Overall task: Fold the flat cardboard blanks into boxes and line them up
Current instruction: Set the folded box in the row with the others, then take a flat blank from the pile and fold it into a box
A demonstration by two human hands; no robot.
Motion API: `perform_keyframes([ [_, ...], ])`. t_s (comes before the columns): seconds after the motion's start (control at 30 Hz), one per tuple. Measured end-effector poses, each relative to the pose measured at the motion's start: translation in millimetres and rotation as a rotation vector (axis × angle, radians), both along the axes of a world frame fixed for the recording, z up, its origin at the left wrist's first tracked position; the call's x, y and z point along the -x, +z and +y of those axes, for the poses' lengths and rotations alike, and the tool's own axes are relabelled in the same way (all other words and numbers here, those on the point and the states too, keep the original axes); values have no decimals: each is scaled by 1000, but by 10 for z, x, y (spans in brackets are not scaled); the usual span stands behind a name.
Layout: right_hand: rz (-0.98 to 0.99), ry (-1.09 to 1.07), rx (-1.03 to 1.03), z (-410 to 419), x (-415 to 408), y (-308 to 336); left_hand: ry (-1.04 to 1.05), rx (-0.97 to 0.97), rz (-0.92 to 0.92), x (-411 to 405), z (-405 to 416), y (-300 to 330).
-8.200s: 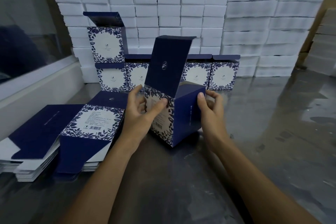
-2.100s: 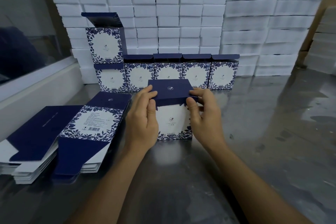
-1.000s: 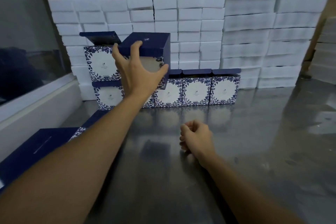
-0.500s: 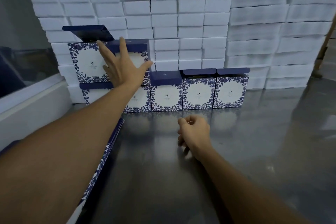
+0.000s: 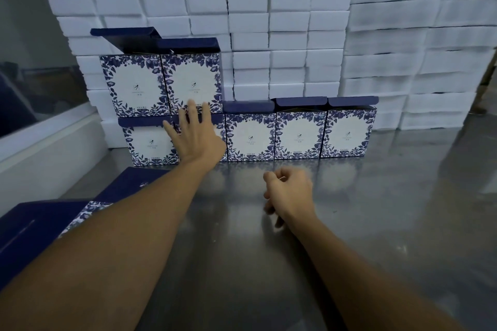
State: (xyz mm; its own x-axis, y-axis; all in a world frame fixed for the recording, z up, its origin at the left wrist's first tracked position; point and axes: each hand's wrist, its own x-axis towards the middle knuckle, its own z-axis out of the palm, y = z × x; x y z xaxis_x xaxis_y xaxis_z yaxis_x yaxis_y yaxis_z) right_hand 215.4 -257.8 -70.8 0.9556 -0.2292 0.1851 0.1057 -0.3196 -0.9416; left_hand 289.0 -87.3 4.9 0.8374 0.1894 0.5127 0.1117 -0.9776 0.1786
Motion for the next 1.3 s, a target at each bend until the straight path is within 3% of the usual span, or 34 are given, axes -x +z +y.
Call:
perform_keyframes([
  [0.37, -60, 9, -148, -67, 117, 86, -47, -3, 91, 458, 31, -66],
  [0.53, -41, 43, -403, -144, 206, 168, -16, -25, 117, 989, 187, -195],
  [0.7, 140, 119, -389, -156, 284, 238, 193, 118, 398, 1430, 660, -204],
  [0.83, 147, 115, -401, -252, 435, 147, 198, 268, 573, 1686, 943, -267],
  [1.03, -14, 84, -351, -302, 761, -4, 176, 418, 510, 1778, 963, -268],
  [1.13, -54, 99, -286, -273, 858, 23, 150, 425, 325, 1813, 935, -237],
  [1.2, -66, 111, -255, -246, 895, 60, 125, 309, 196, 1869, 844, -222],
  [1.3, -92, 127, -143, -201, 956, 103, 97, 54, 173, 1935, 625, -290],
])
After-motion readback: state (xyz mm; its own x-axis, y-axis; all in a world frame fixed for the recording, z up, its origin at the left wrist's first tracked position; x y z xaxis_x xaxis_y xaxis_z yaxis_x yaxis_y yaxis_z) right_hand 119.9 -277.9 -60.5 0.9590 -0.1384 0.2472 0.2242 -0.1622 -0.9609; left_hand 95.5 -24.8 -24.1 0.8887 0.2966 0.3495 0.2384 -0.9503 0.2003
